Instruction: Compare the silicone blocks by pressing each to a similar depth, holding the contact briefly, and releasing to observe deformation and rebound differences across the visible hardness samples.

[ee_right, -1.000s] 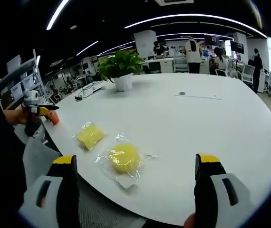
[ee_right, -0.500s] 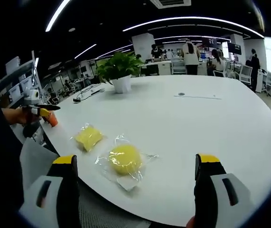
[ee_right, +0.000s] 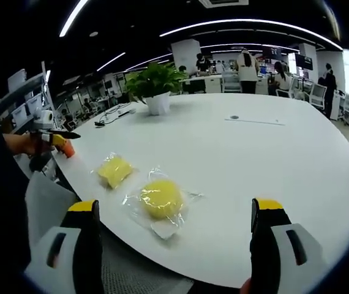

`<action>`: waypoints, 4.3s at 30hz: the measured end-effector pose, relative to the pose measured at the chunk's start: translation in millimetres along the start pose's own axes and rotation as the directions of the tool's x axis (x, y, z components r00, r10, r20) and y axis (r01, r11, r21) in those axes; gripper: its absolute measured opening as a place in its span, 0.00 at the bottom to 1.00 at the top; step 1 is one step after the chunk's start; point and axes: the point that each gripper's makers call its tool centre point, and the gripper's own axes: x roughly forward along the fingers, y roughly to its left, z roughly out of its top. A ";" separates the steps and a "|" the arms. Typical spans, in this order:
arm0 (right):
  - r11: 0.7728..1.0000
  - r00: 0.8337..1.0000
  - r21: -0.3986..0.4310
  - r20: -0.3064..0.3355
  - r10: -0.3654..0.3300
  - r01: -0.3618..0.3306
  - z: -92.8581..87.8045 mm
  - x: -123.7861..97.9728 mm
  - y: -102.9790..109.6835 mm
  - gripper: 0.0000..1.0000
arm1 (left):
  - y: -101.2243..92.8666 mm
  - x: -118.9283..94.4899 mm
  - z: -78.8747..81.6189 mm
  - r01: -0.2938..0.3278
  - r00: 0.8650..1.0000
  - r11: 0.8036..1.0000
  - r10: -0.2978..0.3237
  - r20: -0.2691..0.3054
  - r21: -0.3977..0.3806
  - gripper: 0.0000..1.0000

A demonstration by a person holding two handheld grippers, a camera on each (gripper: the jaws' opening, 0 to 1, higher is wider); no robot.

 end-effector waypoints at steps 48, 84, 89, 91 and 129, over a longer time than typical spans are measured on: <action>0.996 1.000 0.085 -0.016 0.005 -0.004 -3.1 -6.8 -9.7 0.96 | 28.4 121.7 -48.7 0.053 0.981 0.880 -0.133 -0.138 -0.472 0.33; 0.997 0.998 0.062 0.042 0.047 -0.050 18.4 -2.5 -4.4 0.96 | -22.6 88.7 33.0 0.211 0.977 0.913 -0.186 0.104 -0.350 0.00; 0.997 0.996 0.031 0.048 0.076 -0.077 23.3 0.7 7.1 0.96 | -24.9 77.1 45.1 0.162 0.985 0.967 -0.146 0.091 -0.199 0.00; 0.995 0.995 0.024 0.045 0.091 -0.092 24.8 2.5 11.6 0.96 | -28.1 72.0 50.4 0.171 0.983 0.964 -0.153 0.101 -0.205 0.00; 0.919 0.919 -0.121 0.078 0.386 -0.376 113.4 41.8 97.3 0.96 | -99.1 18.5 149.5 0.304 0.910 0.951 -0.309 0.277 0.061 0.00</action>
